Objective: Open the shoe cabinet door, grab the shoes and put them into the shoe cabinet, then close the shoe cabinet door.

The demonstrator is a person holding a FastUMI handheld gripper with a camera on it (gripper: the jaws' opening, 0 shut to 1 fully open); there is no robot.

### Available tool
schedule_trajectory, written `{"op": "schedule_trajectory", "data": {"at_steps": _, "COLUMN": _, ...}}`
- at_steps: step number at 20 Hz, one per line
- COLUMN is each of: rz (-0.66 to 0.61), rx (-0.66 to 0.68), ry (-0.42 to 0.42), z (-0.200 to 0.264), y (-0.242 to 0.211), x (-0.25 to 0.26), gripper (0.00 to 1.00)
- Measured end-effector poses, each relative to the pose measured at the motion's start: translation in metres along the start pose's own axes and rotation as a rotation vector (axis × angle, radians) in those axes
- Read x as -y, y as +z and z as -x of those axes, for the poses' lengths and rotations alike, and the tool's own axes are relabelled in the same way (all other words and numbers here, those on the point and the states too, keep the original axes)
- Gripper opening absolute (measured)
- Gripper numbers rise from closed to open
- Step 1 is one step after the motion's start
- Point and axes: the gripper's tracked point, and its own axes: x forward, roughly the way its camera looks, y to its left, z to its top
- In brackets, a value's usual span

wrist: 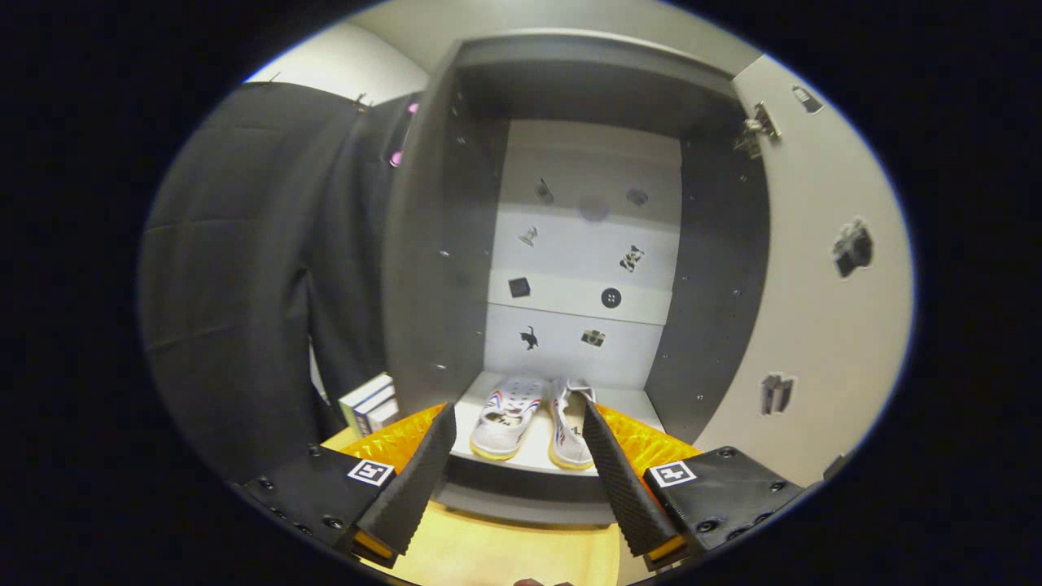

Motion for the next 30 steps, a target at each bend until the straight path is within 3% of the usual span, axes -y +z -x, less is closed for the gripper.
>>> {"op": "schedule_trajectory", "data": {"at_steps": 5, "rz": -0.019, "rx": 0.090, "ry": 0.071, "z": 0.107, "y": -0.001, "x": -0.032, "gripper": 0.98}}
{"op": "schedule_trajectory", "data": {"at_steps": 9, "rz": -0.087, "rx": 0.118, "ry": 0.060, "z": 0.177, "y": 0.004, "x": -0.014, "gripper": 0.98}}
{"op": "schedule_trajectory", "data": {"at_steps": 17, "rz": -0.124, "rx": 0.189, "ry": -0.190, "z": 0.289, "y": 0.020, "x": 0.100, "gripper": 0.98}}
{"op": "schedule_trajectory", "data": {"at_steps": 24, "rz": -0.139, "rx": 0.181, "ry": -0.291, "z": 0.329, "y": 0.003, "x": 0.195, "gripper": 0.97}}
{"op": "schedule_trajectory", "data": {"at_steps": 27, "rz": -0.179, "rx": 0.170, "ry": -0.304, "z": 0.318, "y": -0.010, "x": 0.248, "gripper": 0.97}}
{"op": "schedule_trajectory", "data": {"at_steps": 30, "rz": -0.132, "rx": 0.117, "ry": -0.341, "z": 0.291, "y": -0.037, "x": 0.299, "gripper": 0.97}}
